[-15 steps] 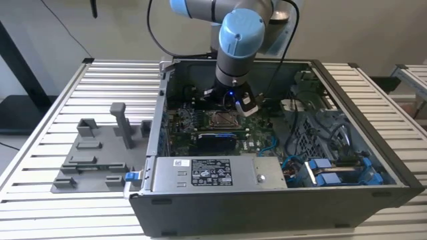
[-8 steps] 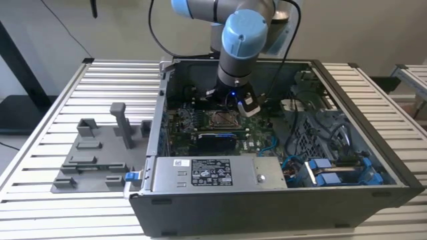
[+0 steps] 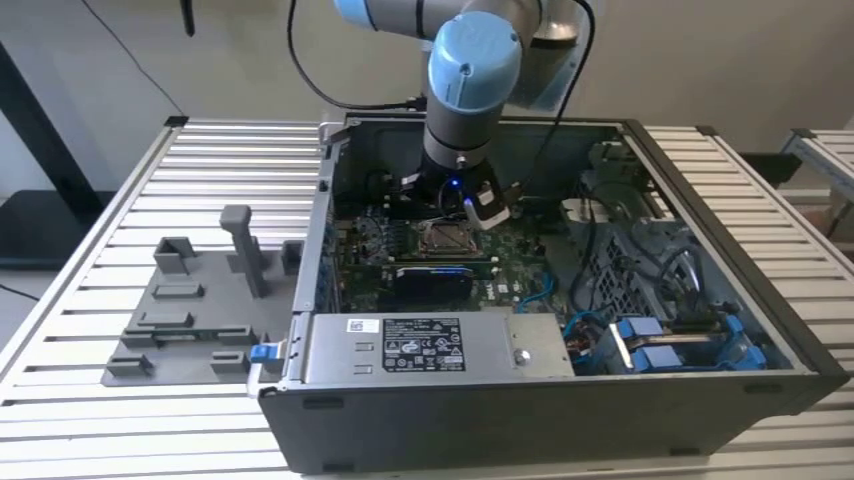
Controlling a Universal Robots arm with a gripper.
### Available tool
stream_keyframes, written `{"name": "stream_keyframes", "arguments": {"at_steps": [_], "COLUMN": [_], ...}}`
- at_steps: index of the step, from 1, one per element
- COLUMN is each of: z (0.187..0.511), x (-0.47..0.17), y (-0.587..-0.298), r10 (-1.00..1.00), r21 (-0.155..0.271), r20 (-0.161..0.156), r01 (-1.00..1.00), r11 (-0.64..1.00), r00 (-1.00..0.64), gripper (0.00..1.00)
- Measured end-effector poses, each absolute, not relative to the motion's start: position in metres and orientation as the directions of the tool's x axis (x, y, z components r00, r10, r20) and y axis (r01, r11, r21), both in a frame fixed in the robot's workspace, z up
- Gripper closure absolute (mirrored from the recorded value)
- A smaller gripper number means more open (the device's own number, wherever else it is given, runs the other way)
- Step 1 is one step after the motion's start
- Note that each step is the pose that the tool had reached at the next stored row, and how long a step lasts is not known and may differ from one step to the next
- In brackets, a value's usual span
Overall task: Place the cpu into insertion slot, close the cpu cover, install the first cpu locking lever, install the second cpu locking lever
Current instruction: 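Install the first cpu locking lever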
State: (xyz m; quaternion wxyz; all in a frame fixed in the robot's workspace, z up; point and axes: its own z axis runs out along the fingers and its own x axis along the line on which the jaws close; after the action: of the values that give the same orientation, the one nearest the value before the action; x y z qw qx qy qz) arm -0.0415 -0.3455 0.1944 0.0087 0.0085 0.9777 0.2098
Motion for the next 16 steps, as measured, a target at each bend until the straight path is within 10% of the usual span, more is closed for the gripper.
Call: {"name": "stream_keyframes", "arguments": {"at_steps": [16], "z": [0.202], "x": [-0.083], "y": [-0.351], "r10": [0.02], "r21": [0.413], "r20": [-0.014], "r01": [0.012], "r11": [0.911], "r00": [-1.0], "gripper": [0.89]}}
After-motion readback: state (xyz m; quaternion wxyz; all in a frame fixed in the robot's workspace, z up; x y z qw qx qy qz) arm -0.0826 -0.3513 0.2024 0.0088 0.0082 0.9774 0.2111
